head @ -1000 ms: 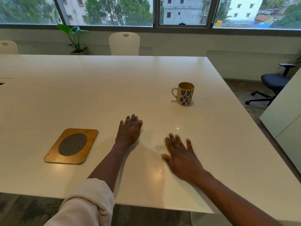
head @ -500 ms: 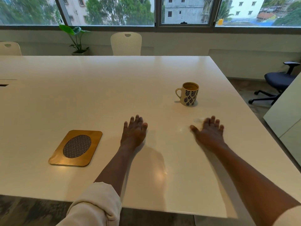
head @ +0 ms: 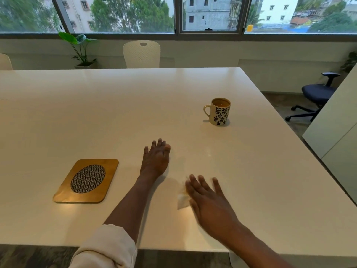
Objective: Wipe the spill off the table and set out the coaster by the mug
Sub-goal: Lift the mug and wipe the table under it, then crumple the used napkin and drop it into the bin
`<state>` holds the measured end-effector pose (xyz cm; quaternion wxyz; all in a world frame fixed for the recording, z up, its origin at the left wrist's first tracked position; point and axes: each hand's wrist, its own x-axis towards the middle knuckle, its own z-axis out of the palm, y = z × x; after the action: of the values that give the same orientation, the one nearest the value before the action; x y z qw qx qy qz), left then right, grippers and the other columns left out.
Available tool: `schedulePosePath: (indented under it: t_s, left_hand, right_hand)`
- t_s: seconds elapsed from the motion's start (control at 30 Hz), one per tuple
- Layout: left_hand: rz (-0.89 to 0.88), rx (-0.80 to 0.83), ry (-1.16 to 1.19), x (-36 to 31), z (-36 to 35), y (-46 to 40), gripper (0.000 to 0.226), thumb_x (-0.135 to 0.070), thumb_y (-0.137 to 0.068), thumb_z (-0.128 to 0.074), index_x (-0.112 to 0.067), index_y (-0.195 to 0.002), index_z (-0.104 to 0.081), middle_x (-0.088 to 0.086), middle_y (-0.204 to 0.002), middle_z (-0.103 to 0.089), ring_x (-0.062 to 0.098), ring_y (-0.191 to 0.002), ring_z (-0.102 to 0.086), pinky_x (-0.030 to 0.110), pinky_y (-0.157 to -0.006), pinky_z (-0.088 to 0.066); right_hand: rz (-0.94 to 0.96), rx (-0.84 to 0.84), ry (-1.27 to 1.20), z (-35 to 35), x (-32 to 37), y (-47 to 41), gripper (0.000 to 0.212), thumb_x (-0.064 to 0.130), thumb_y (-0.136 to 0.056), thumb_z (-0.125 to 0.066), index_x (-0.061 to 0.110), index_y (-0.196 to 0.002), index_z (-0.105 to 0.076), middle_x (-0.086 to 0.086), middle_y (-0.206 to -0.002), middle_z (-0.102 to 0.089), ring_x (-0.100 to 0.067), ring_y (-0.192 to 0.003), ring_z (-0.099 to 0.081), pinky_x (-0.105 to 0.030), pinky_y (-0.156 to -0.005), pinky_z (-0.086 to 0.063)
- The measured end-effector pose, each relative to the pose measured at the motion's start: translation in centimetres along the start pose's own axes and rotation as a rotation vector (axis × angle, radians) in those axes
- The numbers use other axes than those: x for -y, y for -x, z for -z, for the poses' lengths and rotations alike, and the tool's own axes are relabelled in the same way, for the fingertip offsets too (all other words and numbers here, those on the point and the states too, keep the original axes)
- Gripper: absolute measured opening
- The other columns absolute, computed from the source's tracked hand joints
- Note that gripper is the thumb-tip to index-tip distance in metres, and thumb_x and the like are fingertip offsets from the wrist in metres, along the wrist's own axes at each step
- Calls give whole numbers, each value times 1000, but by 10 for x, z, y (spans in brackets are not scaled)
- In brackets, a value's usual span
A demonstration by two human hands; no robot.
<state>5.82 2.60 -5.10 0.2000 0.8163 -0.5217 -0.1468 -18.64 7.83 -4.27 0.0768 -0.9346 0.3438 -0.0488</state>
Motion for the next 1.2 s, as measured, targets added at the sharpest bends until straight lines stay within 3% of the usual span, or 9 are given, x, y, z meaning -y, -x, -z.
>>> schedulePosePath:
  t_s: [0.2,0.27,0.43,0.57,0.67,0.8,0.87,1.0,1.2]
  left_hand:
    - [-20,10,-20,0,-1,0,56,-38,-106,-15,-15,-156,-21,0,-165,-10,16,-153,-3,41,-123,3]
    - [-37,19,-80,-1,-2,2,57,-39,-105,-15,-13,-156,-18,2,-166,-7,18,-153,-2,42,-123,2]
    - [-126,8,-230,-5,-11,10,66,-45,-104,-20,-8,-156,-7,7,-166,3,19,-153,5,38,-124,2]
    - [-247,-12,-178,-16,-10,14,60,-40,-104,-31,-14,-156,-17,4,-165,-8,18,-153,-5,36,-123,-5]
    - [-490,25,43,-38,-9,24,58,-41,-102,-43,-21,-154,-28,-3,-163,-20,12,-150,-18,32,-122,-18]
    - [-715,39,270,-81,-10,38,73,-50,-92,-59,-22,-153,-31,-7,-160,-29,3,-146,-27,23,-118,-25]
    - [-752,39,336,-99,-14,42,81,-51,-86,-67,-24,-153,-31,-8,-158,-32,3,-144,-31,23,-117,-29]
    - [-779,34,338,-120,-25,49,88,-52,-76,-76,-27,-151,-36,-10,-155,-39,3,-140,-38,27,-115,-35]
    - [-768,-56,321,-155,-41,63,83,-51,-76,-76,-17,-146,-45,-2,-148,-50,9,-133,-49,24,-110,-41]
  right_hand:
    - [-177,-60,4,4,-51,21,57,39,-97,-16,26,-150,-34,8,-156,-26,-20,-147,-22,-46,-120,-13]
    - [-229,-82,-4,7,-66,18,60,40,-97,-11,24,-151,-32,6,-157,-24,-19,-148,-20,-40,-120,-11]
    - [-391,-138,-50,15,-78,-5,47,18,-102,-32,16,-149,-37,-3,-157,-33,-18,-146,-27,-31,-117,-19]
    - [-516,-292,-146,28,-79,-22,37,11,-99,-39,18,-130,-58,-4,-129,-63,-26,-117,-59,-34,-89,-47]
    - [-637,-410,-588,47,-76,-30,30,18,-101,-42,19,-111,-70,-1,-100,-70,-26,-93,-65,-30,-74,-44]
    - [-709,-395,-1166,67,-67,-27,25,25,-100,-48,17,-99,-72,-10,-103,-72,-26,-96,-66,-39,-88,-50]
    - [-654,-368,-1233,74,-65,-23,26,26,-100,-48,17,-99,-73,-9,-97,-74,-22,-89,-67,-37,-82,-52]
    - [-657,-401,-1188,81,-66,-15,23,20,-100,-50,22,-84,-67,5,-73,-69,-1,-61,-64,-13,-54,-48]
    - [-726,-500,-1256,87,-80,-5,24,21,-101,-49,18,-85,-67,-1,-78,-69,-11,-64,-66,-17,-48,-50]
